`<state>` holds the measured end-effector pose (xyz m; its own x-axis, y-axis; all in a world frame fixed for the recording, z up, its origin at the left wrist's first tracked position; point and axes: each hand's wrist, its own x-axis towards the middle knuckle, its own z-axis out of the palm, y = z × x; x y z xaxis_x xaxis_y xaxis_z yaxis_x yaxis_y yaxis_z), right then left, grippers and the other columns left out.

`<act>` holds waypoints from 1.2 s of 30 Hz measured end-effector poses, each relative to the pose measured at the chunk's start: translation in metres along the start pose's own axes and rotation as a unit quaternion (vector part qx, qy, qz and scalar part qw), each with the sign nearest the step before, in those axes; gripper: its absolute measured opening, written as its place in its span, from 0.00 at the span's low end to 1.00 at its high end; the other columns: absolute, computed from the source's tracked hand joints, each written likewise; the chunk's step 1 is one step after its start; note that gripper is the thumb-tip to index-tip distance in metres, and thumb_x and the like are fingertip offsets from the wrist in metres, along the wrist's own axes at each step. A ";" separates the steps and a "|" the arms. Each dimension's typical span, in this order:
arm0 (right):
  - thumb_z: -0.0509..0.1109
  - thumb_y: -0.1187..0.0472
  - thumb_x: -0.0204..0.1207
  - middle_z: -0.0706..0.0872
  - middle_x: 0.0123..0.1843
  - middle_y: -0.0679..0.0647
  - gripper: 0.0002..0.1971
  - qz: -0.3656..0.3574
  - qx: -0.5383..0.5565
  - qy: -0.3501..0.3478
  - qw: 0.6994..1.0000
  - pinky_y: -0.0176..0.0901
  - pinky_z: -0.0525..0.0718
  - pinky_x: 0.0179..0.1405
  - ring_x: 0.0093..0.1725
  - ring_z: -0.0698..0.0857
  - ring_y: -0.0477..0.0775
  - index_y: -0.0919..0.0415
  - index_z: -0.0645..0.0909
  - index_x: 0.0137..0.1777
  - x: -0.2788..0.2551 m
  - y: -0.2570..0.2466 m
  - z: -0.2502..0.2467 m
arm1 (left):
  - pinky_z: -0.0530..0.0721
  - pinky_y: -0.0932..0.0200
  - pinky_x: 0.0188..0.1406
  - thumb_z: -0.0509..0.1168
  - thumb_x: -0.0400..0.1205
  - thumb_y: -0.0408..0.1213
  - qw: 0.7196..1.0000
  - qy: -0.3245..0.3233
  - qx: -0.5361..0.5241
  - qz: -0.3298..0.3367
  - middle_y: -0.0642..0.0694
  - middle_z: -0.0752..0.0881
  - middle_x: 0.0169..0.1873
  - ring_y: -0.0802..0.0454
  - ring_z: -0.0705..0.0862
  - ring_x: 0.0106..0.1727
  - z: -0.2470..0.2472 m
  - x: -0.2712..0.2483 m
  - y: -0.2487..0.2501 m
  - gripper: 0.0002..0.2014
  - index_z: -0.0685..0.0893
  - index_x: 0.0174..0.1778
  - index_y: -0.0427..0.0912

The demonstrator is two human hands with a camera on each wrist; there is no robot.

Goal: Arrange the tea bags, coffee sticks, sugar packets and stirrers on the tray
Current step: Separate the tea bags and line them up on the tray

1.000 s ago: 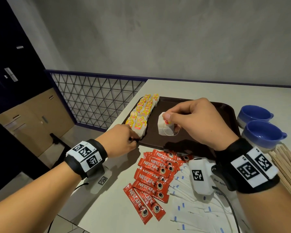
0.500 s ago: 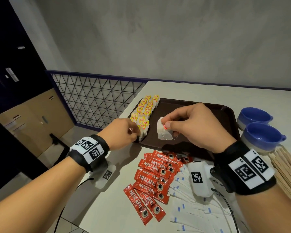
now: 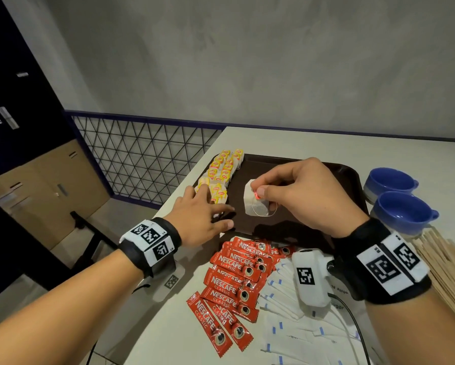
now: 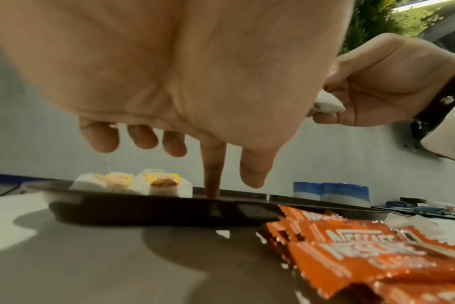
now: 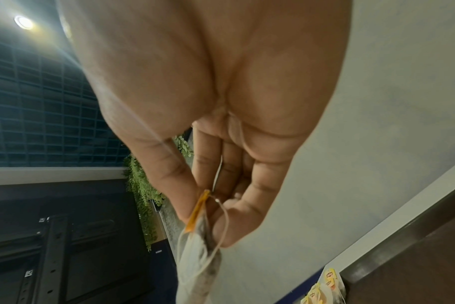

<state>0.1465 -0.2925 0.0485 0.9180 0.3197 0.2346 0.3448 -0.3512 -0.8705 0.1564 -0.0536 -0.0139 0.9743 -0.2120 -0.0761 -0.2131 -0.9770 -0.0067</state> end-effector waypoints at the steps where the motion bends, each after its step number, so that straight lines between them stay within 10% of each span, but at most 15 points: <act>1: 0.78 0.64 0.78 0.94 0.43 0.43 0.08 0.000 0.000 -0.001 1.000 0.31 0.88 0.37 0.42 0.92 0.42 0.50 0.95 0.47 0.000 -0.001 0.000 | 0.71 0.46 0.63 0.48 0.85 0.71 1.000 -0.017 0.008 -0.019 0.50 0.61 0.54 0.49 0.58 0.56 0.002 0.001 -0.001 0.26 0.68 0.80 0.76; 8: 0.78 0.64 0.78 0.93 0.46 0.41 0.09 0.002 -0.008 -0.006 1.000 0.31 0.89 0.38 0.46 0.90 0.39 0.47 0.94 0.45 0.000 -0.001 0.000 | 0.70 0.48 0.62 0.42 0.88 0.67 0.997 -0.069 -0.004 -0.041 0.49 0.64 0.55 0.47 0.61 0.56 -0.003 -0.005 -0.006 0.26 0.65 0.83 0.74; 12: 0.79 0.66 0.78 0.93 0.45 0.42 0.10 0.000 -0.017 -0.022 1.000 0.34 0.91 0.40 0.46 0.91 0.43 0.47 0.93 0.46 -0.001 -0.002 0.002 | 0.73 0.51 0.61 0.55 0.90 0.59 0.990 -0.028 -0.137 0.021 0.50 0.74 0.55 0.48 0.72 0.59 -0.028 -0.015 0.000 0.23 0.71 0.82 0.63; 17: 0.84 0.66 0.73 0.94 0.39 0.52 0.15 0.003 0.002 -0.030 1.000 0.57 0.94 0.48 0.37 0.94 0.53 0.52 0.84 0.55 -0.002 -0.002 0.005 | 0.87 0.48 0.56 0.70 0.86 0.48 0.908 0.069 -0.404 0.089 0.55 0.89 0.50 0.53 0.87 0.51 -0.056 -0.033 0.017 0.10 0.85 0.63 0.58; 36: 0.82 0.64 0.75 0.93 0.40 0.57 0.09 0.001 0.046 -0.005 0.999 0.54 0.93 0.44 0.42 0.91 0.66 0.54 0.93 0.53 -0.002 -0.006 0.005 | 0.90 0.49 0.42 0.72 0.85 0.31 0.771 0.211 -0.600 0.026 0.32 0.90 0.47 0.41 0.90 0.45 -0.049 -0.039 0.025 0.03 0.89 0.46 0.36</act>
<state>0.1419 -0.2866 0.0511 0.9162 0.3284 0.2296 0.3239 -0.2696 -0.9069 0.1166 -0.0710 0.0379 0.9574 0.0075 0.2887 -0.2794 -0.2300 0.9322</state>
